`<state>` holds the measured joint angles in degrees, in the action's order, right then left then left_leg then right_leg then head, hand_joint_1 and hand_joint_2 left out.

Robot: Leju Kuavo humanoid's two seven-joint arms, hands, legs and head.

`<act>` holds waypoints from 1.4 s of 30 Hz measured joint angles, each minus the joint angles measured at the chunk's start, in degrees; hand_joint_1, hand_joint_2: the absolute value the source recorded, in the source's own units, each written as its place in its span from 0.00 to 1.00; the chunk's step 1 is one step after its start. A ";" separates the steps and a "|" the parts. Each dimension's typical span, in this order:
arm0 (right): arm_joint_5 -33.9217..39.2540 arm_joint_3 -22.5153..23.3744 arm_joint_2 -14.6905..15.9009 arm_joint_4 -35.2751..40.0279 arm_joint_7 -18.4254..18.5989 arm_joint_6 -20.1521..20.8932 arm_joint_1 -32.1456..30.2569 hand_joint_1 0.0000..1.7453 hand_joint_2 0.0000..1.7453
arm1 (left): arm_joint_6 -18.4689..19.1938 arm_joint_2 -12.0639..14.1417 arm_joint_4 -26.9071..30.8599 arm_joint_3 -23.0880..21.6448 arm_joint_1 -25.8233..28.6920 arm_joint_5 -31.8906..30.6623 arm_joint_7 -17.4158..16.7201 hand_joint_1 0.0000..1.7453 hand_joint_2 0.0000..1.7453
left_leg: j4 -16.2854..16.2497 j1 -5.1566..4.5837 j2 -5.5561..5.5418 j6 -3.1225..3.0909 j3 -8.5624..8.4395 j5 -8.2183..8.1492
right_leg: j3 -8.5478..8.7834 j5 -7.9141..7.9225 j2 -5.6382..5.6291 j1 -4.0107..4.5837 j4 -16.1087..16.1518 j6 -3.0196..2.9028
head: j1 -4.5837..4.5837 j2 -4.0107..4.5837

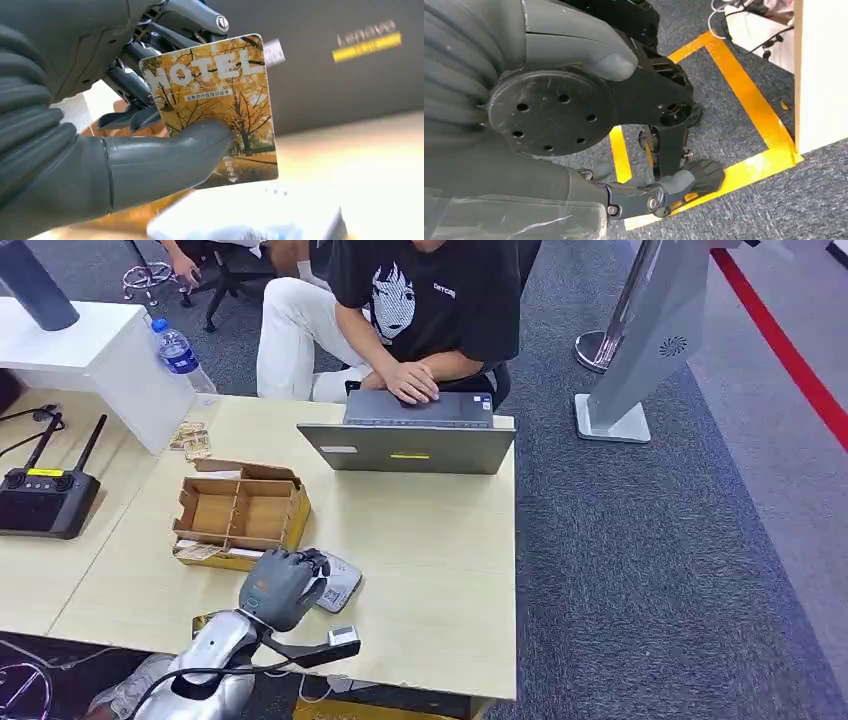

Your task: Pass the card to the sensor for recognition and then transmit it.

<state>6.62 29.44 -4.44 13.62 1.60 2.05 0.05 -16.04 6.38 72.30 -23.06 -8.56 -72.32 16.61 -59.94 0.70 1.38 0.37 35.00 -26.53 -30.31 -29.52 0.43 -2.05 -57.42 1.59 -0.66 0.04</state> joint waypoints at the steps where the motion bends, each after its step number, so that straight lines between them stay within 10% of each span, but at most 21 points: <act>1: -0.22 0.11 0.00 0.00 0.02 0.02 0.00 0.00 1.00 | 0.35 0.00 -0.70 -0.13 -0.12 0.13 -0.02 1.00 1.00 | 0.00 0.00 0.00 0.00 0.00 0.00 | 0.00 0.00 0.00 0.00 0.00 0.00 | -0.02 -0.02; 17: -3.04 2.29 -0.17 0.00 0.20 0.00 0.08 0.00 1.00 | -4.22 0.24 -2.63 -0.70 -1.70 1.72 -1.75 1.00 1.00 | 0.00 0.01 -0.02 0.01 0.04 0.08 | -0.01 0.06 0.02 0.00 0.00 0.06 | -0.02 -0.02; 24: -5.97 3.54 -0.39 0.02 1.40 0.00 0.09 0.00 1.00 | 1.84 1.29 5.69 6.43 -7.93 3.63 -3.85 1.00 1.00 | 0.00 0.02 -0.02 0.02 0.08 0.16 | -0.03 0.12 0.03 0.01 -0.02 0.05 | -0.02 0.00; 39: -9.05 5.77 -0.46 0.00 2.51 0.11 0.56 0.00 1.00 | 3.15 4.20 -0.56 12.83 -19.17 0.83 -3.78 1.00 1.00 | 0.00 -0.01 0.00 -0.02 0.11 0.23 | -0.07 0.16 0.00 -0.01 -0.03 0.07 | -0.02 -0.02; 40: -9.07 5.79 -0.46 0.00 2.51 0.11 0.56 0.00 1.00 | 2.97 4.20 -0.83 12.85 -19.29 0.72 -3.78 0.95 1.00 | 0.00 -0.01 -0.01 -0.02 0.11 0.23 | -0.07 0.16 0.01 0.00 -0.03 0.07 | -0.02 -0.02; 41: -9.11 5.84 -0.46 0.00 2.51 0.09 0.57 0.00 1.00 | 2.82 4.20 -0.94 12.85 -19.32 0.66 -3.78 0.00 1.00 | 0.00 0.00 -0.01 -0.02 0.11 0.23 | -0.07 0.16 0.01 0.00 -0.03 0.06 | 0.00 -0.02; 42: -9.14 5.86 -0.48 0.00 2.51 0.09 0.58 0.00 1.00 | 2.73 4.20 -1.00 12.87 -19.31 0.63 -3.78 0.00 1.00 | 0.00 0.00 -0.01 -0.02 0.11 0.23 | -0.07 0.16 0.01 0.00 -0.03 0.06 | -0.02 -0.02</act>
<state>-2.51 35.30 -4.92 13.62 4.11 2.14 0.63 -13.31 10.58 71.30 -10.19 -27.87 -71.69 12.83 -59.94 0.70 1.36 0.34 35.11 -26.30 -30.38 -29.36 0.44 -2.05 -57.45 1.66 -0.68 0.02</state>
